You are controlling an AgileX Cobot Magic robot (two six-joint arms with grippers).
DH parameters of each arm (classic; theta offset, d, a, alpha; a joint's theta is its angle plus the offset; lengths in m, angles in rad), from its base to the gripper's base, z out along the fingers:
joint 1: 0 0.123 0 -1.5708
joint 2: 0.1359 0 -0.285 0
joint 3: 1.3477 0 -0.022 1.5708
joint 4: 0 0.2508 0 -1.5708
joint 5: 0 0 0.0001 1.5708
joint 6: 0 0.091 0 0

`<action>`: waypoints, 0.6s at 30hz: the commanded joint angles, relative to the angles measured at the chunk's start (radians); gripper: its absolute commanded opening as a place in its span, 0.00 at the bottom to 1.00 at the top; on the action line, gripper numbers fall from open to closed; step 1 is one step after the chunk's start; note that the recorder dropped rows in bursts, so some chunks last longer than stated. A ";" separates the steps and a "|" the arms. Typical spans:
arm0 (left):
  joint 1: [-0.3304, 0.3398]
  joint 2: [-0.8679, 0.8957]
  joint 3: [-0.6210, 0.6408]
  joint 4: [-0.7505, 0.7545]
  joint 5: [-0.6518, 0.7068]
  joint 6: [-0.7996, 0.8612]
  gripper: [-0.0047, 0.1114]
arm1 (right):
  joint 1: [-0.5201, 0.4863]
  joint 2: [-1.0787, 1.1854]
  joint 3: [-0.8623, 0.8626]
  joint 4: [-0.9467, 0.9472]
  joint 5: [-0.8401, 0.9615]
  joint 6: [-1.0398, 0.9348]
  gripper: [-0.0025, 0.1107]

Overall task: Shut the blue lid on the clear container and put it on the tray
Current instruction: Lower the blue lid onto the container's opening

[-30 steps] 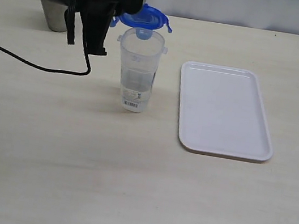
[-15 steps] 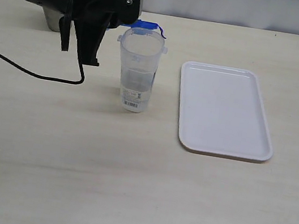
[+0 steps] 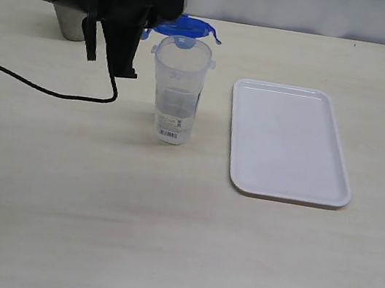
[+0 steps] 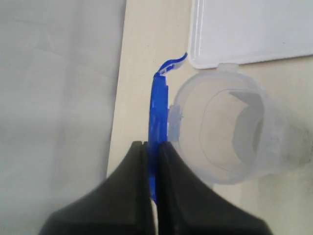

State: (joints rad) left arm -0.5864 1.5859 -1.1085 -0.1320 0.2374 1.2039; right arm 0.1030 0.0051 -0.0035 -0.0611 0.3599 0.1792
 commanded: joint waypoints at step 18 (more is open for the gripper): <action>-0.008 -0.013 0.003 0.076 -0.162 0.010 0.04 | -0.007 -0.005 0.004 0.001 -0.003 -0.002 0.06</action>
State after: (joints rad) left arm -0.5864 1.5859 -1.1068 -0.0597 0.0724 1.2108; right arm 0.1030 0.0051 -0.0035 -0.0611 0.3599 0.1792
